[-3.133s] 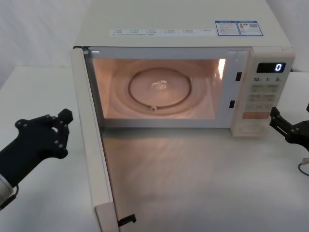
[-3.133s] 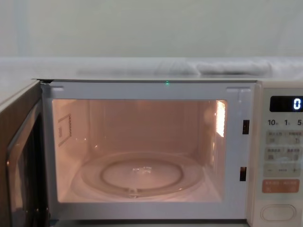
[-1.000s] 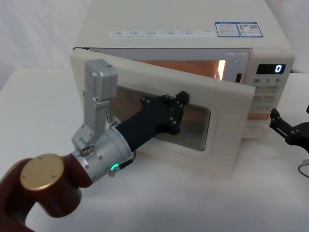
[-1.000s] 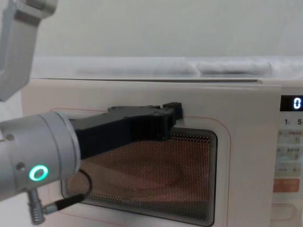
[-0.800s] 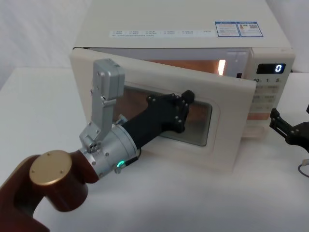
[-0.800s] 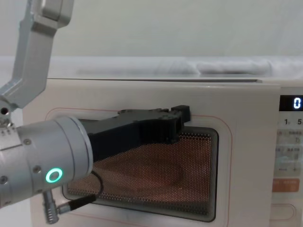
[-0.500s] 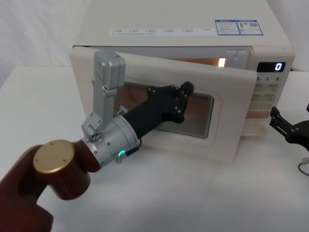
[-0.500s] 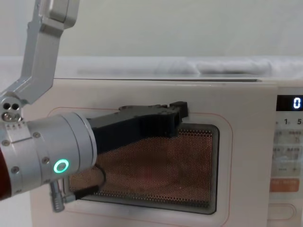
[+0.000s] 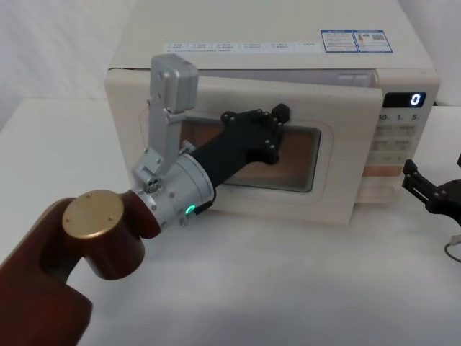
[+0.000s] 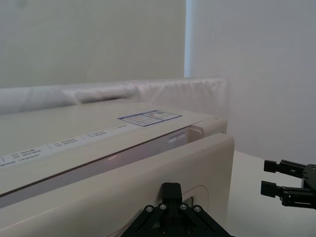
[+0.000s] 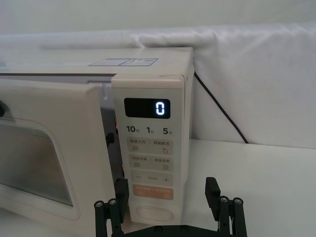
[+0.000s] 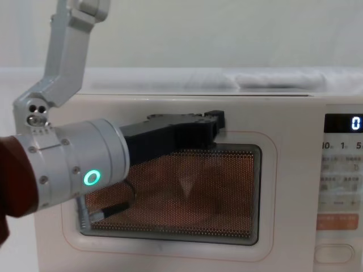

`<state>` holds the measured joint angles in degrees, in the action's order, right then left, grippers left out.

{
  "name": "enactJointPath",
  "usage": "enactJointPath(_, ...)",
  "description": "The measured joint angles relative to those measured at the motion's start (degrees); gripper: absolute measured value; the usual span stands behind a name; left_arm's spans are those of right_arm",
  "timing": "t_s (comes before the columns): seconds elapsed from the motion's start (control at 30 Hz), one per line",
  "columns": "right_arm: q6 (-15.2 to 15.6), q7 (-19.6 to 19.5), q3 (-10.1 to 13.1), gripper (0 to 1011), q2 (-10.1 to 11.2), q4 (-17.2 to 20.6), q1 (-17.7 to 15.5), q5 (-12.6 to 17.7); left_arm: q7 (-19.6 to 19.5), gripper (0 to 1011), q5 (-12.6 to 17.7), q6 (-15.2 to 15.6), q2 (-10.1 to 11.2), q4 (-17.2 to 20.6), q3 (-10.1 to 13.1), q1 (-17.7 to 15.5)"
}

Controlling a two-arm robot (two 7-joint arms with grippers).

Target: Press the button to open the microwave door with one hand; close the microwave door with the other hand.

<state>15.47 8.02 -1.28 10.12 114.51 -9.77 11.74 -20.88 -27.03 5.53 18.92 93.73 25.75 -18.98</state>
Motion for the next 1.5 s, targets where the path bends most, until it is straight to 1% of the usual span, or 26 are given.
enactJointPath(0.1,0.0,0.0,0.0,1002,0.0,0.0,0.0,0.0,0.8,0,0.5,0.6,-0.5,-0.1,0.3,-0.2)
enactJointPath(0.17,0.0,0.0,0.0,1002,0.0,0.0,0.0,0.0,1.8,0,1.2,1.1,-1.3,-0.3,0.5,-0.3)
enactJointPath(0.27,0.0,0.0,0.0,1002,0.0,0.0,0.0,0.0,2.1,0,1.5,1.2,-1.6,-0.4,0.7,-0.4)
enactJointPath(0.37,0.0,0.0,0.0,1002,0.0,0.0,0.0,0.0,3.0,0,2.5,1.3,-2.6,-0.5,0.8,-0.6)
enactJointPath(0.5,0.0,0.0,0.0,1002,0.0,0.0,0.0,0.0,3.4,0,3.0,1.3,-3.2,-0.7,0.8,-0.6)
enactJointPath(0.8,0.0,0.0,0.0,1002,0.0,0.0,0.0,0.0,4.0,0,4.0,1.2,-4.4,-1.1,0.3,-0.7)
enactJointPath(0.97,0.0,0.0,0.0,1002,0.0,0.0,0.0,0.0,4.4,0,4.7,0.8,-5.5,-2.2,-0.2,-1.1)
enactJointPath(1.1,0.0,0.0,0.0,1002,0.0,0.0,0.0,0.0,4.5,0,5.1,0.6,-6.0,-2.7,-0.3,-1.3)
enactJointPath(1.5,0.0,0.0,0.0,1002,0.0,0.0,0.0,0.0,4.4,0,5.9,0.8,-7.2,-3.9,-0.7,-1.9)
